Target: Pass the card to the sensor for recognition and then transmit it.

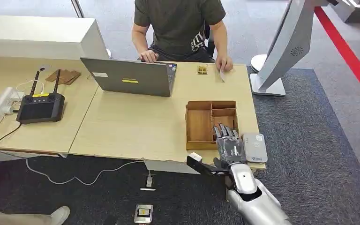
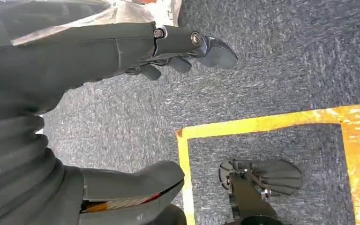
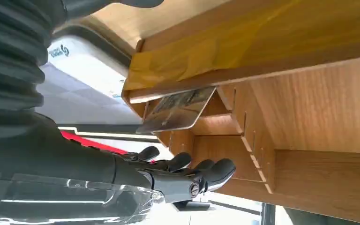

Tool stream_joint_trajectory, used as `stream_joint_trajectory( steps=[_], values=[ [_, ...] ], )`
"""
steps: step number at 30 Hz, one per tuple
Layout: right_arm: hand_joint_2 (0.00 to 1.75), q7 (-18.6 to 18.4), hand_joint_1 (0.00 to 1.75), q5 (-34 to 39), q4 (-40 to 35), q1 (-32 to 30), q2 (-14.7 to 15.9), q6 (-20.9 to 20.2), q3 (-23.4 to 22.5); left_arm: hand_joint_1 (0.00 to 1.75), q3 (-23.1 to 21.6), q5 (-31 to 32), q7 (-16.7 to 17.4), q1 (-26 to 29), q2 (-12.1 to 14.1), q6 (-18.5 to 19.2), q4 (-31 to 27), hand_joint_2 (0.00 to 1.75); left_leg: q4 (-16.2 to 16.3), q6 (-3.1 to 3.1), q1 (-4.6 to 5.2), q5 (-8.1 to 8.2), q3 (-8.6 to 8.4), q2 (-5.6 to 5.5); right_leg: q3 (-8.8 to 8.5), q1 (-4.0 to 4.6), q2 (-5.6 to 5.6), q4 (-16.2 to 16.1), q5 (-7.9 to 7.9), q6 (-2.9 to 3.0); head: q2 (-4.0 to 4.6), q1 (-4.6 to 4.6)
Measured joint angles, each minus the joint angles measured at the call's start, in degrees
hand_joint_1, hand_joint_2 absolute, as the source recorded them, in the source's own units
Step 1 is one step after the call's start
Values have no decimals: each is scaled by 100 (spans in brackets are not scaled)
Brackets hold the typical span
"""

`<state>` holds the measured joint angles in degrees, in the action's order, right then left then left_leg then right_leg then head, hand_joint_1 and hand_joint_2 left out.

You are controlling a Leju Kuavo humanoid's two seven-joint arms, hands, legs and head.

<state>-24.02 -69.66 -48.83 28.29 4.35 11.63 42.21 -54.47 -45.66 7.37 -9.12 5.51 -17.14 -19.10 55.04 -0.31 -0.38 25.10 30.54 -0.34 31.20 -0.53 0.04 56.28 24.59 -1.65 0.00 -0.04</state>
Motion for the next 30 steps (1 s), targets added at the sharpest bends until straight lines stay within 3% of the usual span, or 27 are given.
stream_joint_trajectory(
  steps=[10, 30],
  values=[
    [175, -238, 0, -122, -124, 125, 151, -308, -4, 0, 2, 175, 24, 2, -11, 0, -2, 175, 0, 0, 0, 0, 0, 0, 0, 0, 0, 0, 0, 0, 0, 0],
    [175, -306, 0, -129, -601, 111, 348, -505, 2, 0, 4, 269, 46, 2, -11, 0, -11, 175, 0, 0, 0, 0, -1, 0, 0, 0, 0, 0, 0, 0, 0, 0]
  ],
)
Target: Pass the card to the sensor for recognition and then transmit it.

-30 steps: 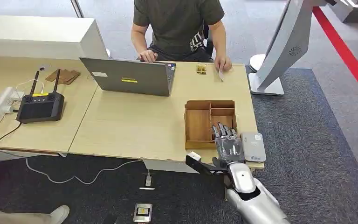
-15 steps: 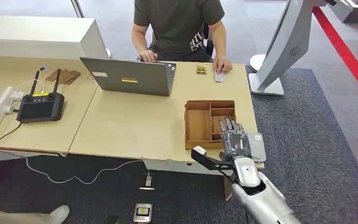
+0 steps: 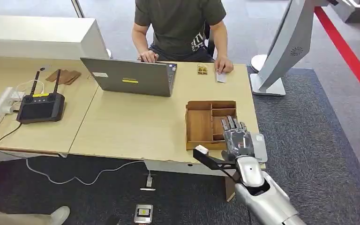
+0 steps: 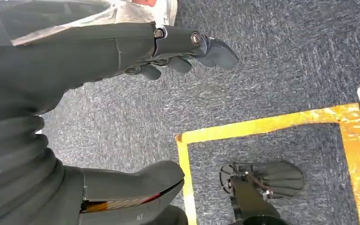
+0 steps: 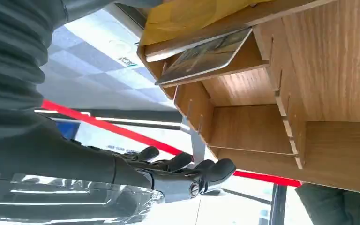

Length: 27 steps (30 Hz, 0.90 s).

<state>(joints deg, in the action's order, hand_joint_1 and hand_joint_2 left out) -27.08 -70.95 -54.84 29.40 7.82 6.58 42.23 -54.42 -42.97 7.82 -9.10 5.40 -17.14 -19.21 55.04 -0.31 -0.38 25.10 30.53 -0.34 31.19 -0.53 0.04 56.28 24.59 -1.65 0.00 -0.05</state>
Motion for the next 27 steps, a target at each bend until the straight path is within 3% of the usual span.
stream_joint_trajectory(
  steps=[27],
  values=[
    [175, 39, 0, 208, -28, 88, 2, -66, 2, 0, 7, 66, 109, -20, -2, 0, -44, 175, 0, 0, 0, 0, 0, 0, -1, 0, 0, 1, 0, 0, 0, 0]
  ],
)
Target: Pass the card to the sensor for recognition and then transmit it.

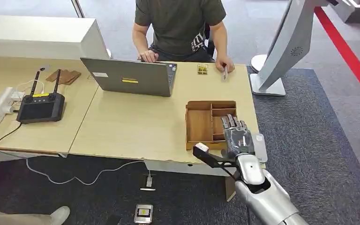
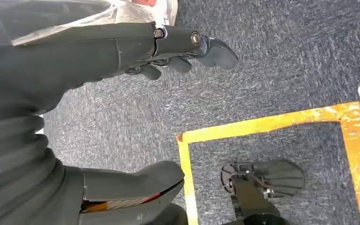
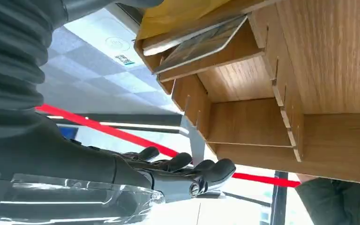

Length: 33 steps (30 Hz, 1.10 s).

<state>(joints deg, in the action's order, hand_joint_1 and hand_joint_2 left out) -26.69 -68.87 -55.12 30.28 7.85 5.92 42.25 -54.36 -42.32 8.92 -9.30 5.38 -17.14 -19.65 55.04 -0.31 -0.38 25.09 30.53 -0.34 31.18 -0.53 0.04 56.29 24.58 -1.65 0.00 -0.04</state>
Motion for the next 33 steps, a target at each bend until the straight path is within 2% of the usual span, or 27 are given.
stream_joint_trajectory(
  steps=[33],
  values=[
    [175, 118, 0, 144, 623, 240, -205, 173, 94, 0, 7, 20, 28, -81, 0, 70, -2, 175, 0, 0, 0, 0, 0, -1, 0, 0, 0, 0, 0, 0, 0, 0]
  ],
)
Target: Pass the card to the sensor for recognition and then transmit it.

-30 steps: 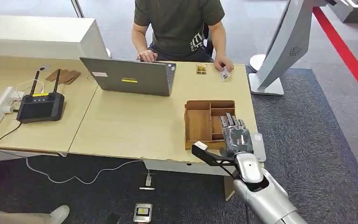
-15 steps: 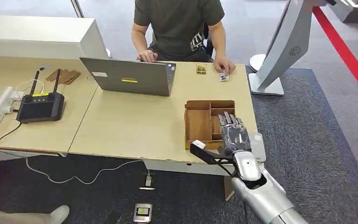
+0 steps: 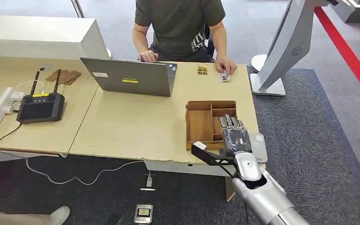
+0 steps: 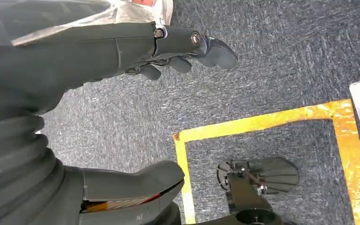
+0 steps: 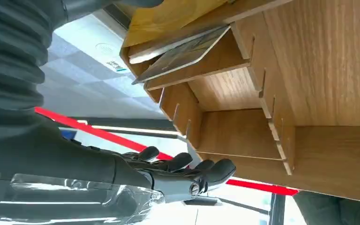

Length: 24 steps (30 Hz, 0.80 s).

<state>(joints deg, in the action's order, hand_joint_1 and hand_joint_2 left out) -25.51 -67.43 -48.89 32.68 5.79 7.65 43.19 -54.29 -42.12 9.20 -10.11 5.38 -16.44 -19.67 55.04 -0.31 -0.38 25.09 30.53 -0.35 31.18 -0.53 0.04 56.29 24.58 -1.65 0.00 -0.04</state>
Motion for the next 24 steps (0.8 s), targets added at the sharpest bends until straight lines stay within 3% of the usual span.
stream_joint_trajectory(
  steps=[3, 4, 5, 6, 24],
  values=[
    [175, -2, 0, 0, 35, 6, -17, 28, 2, 0, 0, 7, -2, 0, 0, 0, 0, 175, 0, 0, 0, 0, 0, 0, 0, 0, 0, 0, 0, 0, 0, 0],
    [175, -2, 24, 0, 46, 6, -17, 33, 2, 0, 0, 7, -4, 0, 0, -2, 0, 175, 0, 0, 0, 0, 0, 0, 0, 0, 0, 0, 0, 0, 0, -2],
    [175, -2, 155, 0, 59, 6, -20, 35, 2, 0, 0, 7, -4, 0, 0, 0, 0, 175, 0, 0, 0, 0, 0, 0, 0, 0, 0, 0, 0, 0, 0, 0],
    [175, -2, 169, 0, 68, 6, -20, 41, 2, 0, 0, 9, -4, 0, 0, 0, 0, 175, 0, 0, 0, 0, 0, 0, 0, 0, 0, 0, 0, 0, 0, -2],
    [175, -2, 175, 48, 175, -4, -39, 66, 2, 0, 0, 42, -2, 1, 0, 11, 0, 175, 0, 0, 0, 0, 0, 0, 1, 0, 0, -1, 0, 0, 0, 0]
  ],
)
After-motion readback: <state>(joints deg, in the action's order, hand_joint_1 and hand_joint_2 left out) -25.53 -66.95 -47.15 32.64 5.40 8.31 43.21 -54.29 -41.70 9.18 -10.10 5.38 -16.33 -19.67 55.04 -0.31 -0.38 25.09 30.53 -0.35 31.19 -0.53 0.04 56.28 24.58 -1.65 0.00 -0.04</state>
